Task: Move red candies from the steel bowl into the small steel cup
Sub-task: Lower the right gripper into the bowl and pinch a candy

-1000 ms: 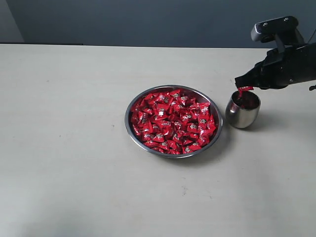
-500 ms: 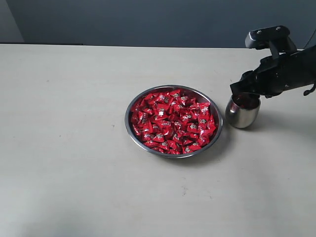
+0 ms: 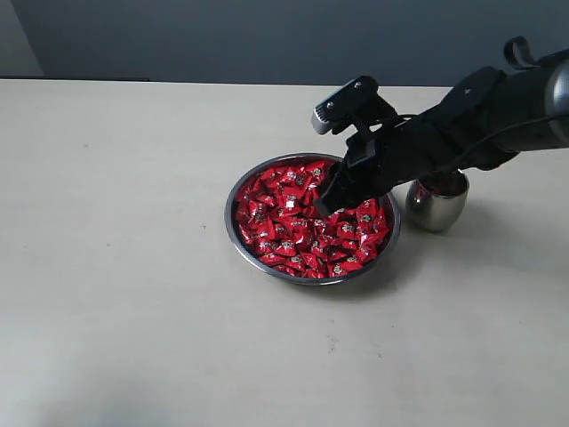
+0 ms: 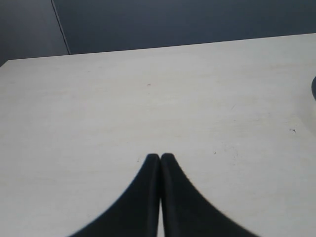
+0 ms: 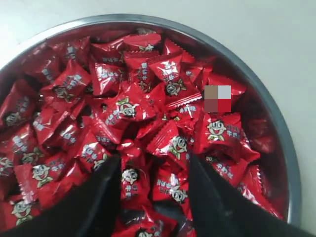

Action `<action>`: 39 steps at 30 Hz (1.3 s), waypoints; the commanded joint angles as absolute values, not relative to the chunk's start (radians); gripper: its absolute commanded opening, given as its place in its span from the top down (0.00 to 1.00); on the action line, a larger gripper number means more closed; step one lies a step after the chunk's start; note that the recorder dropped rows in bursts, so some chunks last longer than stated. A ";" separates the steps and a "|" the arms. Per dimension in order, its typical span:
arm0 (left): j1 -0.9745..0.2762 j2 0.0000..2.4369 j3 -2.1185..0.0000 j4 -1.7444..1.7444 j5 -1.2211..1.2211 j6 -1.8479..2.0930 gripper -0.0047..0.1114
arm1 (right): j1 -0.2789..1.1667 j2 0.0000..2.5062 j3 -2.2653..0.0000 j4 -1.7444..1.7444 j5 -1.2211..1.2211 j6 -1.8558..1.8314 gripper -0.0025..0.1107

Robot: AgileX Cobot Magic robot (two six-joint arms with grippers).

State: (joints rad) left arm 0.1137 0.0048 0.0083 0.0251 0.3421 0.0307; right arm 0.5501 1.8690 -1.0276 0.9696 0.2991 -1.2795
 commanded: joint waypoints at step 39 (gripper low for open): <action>0.108 0.000 0.000 0.027 0.337 0.029 0.96 | 0.548 1.657 -0.934 0.710 0.225 -0.965 0.98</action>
State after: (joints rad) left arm 0.1137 0.0048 0.0083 0.0251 0.3421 0.0307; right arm 0.5507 1.7271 -0.9948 0.7266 0.2904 -0.9779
